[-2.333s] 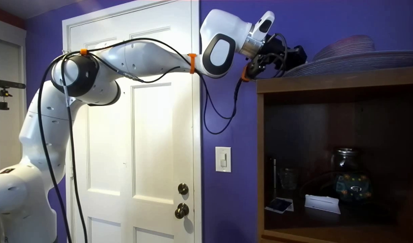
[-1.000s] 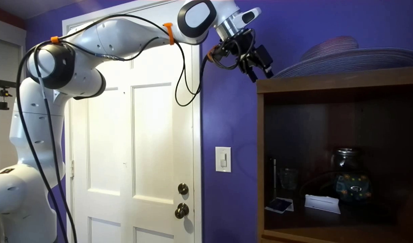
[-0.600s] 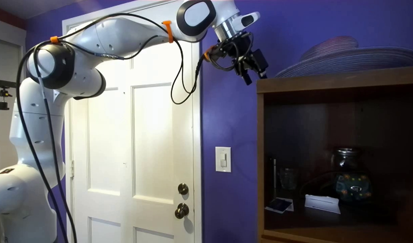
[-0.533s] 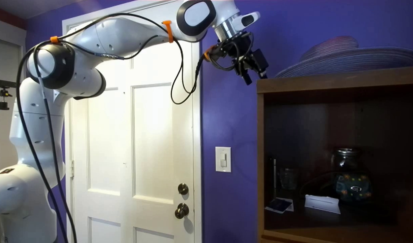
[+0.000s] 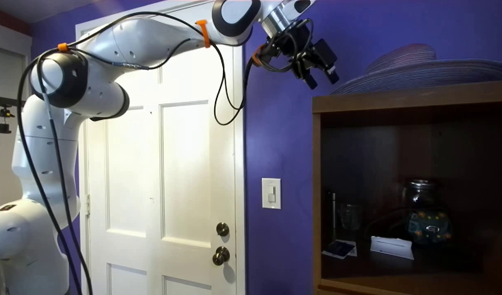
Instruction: Hang the hat on the hook on the door
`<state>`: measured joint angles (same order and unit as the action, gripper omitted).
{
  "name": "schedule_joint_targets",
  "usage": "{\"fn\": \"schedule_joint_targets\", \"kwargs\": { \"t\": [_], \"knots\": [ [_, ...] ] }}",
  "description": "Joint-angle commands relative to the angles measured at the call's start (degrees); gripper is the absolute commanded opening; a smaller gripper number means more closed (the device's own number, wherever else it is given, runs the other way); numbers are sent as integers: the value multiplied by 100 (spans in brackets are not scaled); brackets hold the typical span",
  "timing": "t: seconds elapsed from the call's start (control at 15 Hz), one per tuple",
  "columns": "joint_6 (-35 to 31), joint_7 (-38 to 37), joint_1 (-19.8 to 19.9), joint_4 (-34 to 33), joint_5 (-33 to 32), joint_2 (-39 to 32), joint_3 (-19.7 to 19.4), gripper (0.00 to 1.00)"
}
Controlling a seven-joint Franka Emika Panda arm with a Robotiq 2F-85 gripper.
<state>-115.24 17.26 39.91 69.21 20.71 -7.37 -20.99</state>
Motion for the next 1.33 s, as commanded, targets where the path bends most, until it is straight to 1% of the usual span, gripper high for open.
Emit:
{"fn": "schedule_joint_targets", "kwargs": {
  "t": [0.0, 0.13, 0.27, 0.6, 0.73, 1.0, 1.27],
  "knots": [
    [13, 478, 136, -322, 37, -270, -57, 100],
    [169, 572, 172, -404, 28, -362, -65, 100],
    [252, 289, 161, -465, -101, -444, -99, 100],
    [367, -254, 180, -646, -78, -616, -217, 100],
    [505, -344, 176, -649, -31, -661, -231, 100],
    [1128, -260, 195, -649, 172, -676, -164, 100],
    [1763, -178, 229, -851, 316, -694, -115, 100]
  ]
}}
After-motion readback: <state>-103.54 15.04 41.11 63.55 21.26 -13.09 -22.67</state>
